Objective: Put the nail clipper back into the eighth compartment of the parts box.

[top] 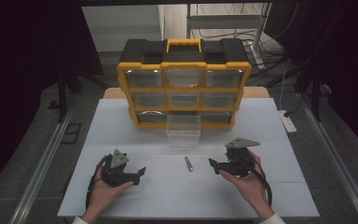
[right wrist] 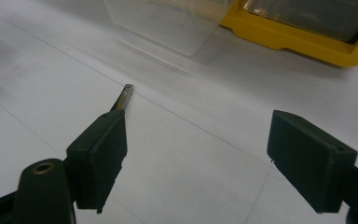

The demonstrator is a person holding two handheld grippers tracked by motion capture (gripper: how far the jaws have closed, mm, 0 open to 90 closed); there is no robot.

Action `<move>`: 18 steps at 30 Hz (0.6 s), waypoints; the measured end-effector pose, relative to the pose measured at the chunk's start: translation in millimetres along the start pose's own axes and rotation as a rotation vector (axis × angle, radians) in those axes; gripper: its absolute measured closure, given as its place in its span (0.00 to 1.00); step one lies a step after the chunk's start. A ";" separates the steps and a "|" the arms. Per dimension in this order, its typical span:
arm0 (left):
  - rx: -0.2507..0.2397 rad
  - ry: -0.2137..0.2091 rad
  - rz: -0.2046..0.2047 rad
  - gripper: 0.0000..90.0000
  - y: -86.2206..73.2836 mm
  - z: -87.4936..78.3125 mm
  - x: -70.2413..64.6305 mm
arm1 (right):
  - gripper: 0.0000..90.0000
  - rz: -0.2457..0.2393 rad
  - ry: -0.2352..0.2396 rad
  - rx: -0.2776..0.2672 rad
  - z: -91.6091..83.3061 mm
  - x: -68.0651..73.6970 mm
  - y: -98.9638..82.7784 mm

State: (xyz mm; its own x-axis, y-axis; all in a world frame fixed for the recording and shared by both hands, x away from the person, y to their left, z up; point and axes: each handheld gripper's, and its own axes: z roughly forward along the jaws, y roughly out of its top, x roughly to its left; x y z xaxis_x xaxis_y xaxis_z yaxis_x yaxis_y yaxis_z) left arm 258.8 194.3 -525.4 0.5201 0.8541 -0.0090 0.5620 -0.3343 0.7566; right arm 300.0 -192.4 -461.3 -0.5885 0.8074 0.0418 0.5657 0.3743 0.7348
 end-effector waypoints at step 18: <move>-0.002 -0.004 -0.005 0.10 0.5 1.0 0.5 | 0.23 0.002 0.027 0.022 14.2 17.0 13.6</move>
State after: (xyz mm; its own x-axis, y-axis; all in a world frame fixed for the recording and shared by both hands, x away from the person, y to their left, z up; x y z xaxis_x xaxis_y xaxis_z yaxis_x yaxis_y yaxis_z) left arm 260.0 194.2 -525.6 0.5198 0.8542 -0.0156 0.5633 -0.3289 0.7580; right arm 305.8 -167.1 -460.2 -0.6025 0.7957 0.0619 0.5795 0.3828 0.7195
